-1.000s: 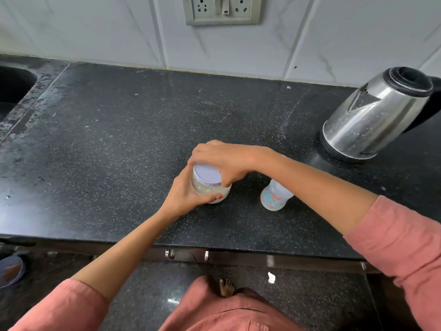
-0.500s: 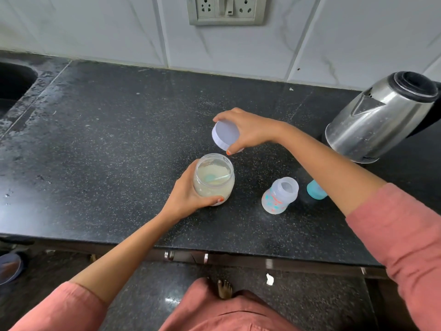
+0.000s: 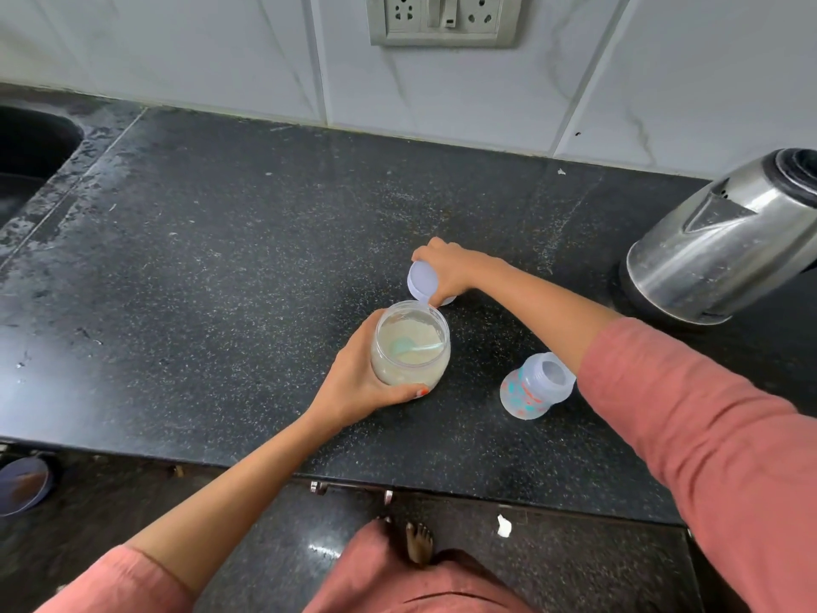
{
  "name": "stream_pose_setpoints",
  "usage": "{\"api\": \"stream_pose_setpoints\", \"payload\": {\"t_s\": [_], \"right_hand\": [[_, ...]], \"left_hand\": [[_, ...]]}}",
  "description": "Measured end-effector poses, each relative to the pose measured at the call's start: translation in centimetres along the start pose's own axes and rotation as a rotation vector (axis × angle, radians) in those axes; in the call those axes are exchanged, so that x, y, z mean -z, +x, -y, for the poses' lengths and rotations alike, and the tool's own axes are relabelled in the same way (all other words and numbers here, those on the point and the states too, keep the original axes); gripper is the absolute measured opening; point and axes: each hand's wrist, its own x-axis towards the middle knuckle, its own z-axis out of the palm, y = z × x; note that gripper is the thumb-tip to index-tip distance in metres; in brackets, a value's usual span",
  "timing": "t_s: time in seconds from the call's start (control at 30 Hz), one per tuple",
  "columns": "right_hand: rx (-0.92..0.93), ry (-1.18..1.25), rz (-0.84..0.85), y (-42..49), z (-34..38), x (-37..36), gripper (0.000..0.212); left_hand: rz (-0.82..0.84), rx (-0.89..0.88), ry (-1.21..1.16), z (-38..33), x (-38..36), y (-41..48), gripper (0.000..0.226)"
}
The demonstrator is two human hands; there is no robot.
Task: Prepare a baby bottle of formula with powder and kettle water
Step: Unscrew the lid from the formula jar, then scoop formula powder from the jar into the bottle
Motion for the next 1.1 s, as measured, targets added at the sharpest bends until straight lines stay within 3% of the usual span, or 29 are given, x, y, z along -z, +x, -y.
{"api": "stream_pose_setpoints", "payload": {"t_s": [0.37,0.6,0.83,0.97,1.1], "right_hand": [[0.012,0.024,-0.016,-0.6,0.0,0.2,0.089],[0.126,0.324,-0.251,-5.7,1.2,2.3,0.033],[0.161,0.481,-0.308,-11.3,3.7,2.2,0.01],[0.156,0.397,-0.31,-13.1,5.1,1.8,0.007],[0.114,0.087,-0.242,-13.7,6.4,1.4,0.013]], "left_hand": [[-0.004,0.005,0.006,0.2,0.0,0.0,0.075],[-0.006,0.012,-0.003,-0.1,-0.1,-0.1,0.072],[-0.005,0.034,-0.009,0.2,-0.2,-0.2,0.078],[-0.006,0.047,-0.019,0.2,-0.3,-0.3,0.078],[-0.001,0.05,-0.025,0.2,-0.3,-0.4,0.076]]}}
